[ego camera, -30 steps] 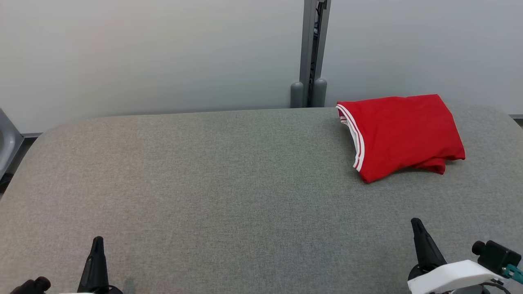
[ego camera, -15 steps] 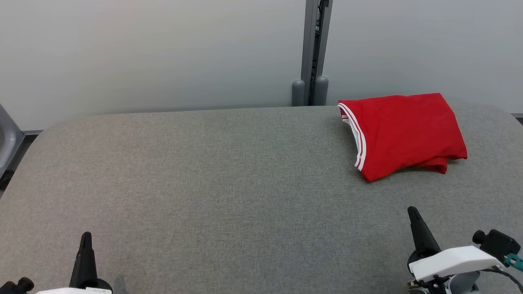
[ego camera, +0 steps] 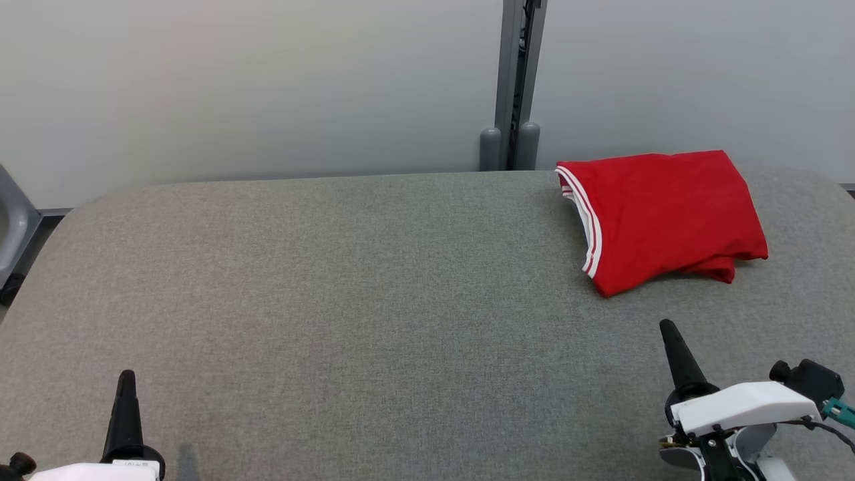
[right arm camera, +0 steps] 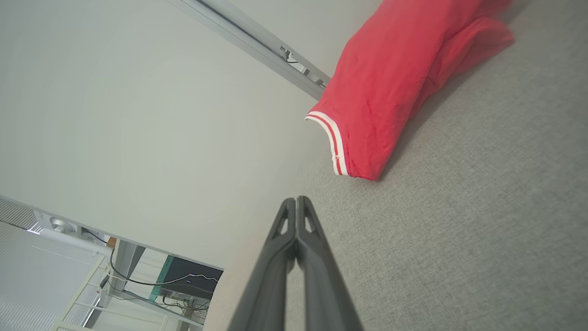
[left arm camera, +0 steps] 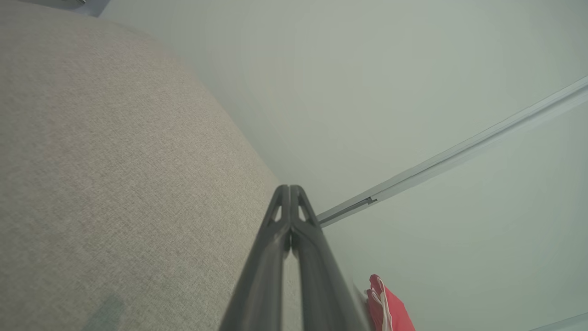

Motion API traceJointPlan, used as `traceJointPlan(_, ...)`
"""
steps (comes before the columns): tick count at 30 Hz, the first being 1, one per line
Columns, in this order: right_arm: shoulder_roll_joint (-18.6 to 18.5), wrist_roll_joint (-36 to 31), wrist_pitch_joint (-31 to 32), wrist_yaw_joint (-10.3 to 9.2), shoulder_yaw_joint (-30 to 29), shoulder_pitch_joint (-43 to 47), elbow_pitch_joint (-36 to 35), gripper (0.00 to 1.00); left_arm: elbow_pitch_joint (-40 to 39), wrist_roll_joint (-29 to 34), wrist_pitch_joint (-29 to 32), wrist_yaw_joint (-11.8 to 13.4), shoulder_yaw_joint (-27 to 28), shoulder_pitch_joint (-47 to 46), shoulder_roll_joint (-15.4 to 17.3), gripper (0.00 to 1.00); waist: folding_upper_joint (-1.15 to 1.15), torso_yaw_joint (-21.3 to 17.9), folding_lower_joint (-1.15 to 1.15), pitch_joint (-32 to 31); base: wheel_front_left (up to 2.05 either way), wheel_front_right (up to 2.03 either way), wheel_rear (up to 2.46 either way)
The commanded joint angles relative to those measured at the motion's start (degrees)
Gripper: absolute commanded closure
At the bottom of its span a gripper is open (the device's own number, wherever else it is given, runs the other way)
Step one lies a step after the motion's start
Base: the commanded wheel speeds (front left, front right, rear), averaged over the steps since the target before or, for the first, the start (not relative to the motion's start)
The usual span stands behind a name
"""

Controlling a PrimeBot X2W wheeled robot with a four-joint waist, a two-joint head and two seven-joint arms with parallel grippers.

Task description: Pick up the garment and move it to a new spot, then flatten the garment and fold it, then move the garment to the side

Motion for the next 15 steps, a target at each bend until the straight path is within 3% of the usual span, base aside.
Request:
traceJointPlan(1,-0.2,1.4,0.5,0.02,0.1,-1.6,-0.3,1.00,-0.7,-1.4,0.3,-0.1,0.6,-1.9,0.4,1.00,0.00,0.0,0.00,0.0,0.00,0.00,0.00)
traceJointPlan(15,0.0,9.3,2.3,0.02,0.5,-4.2,0.9,1.00,-1.1,-9.1,2.6,-0.1,2.4,-2.9,0.3,1.00,0.00,0.3,0.00,0.4,0.00,0.00,0.00)
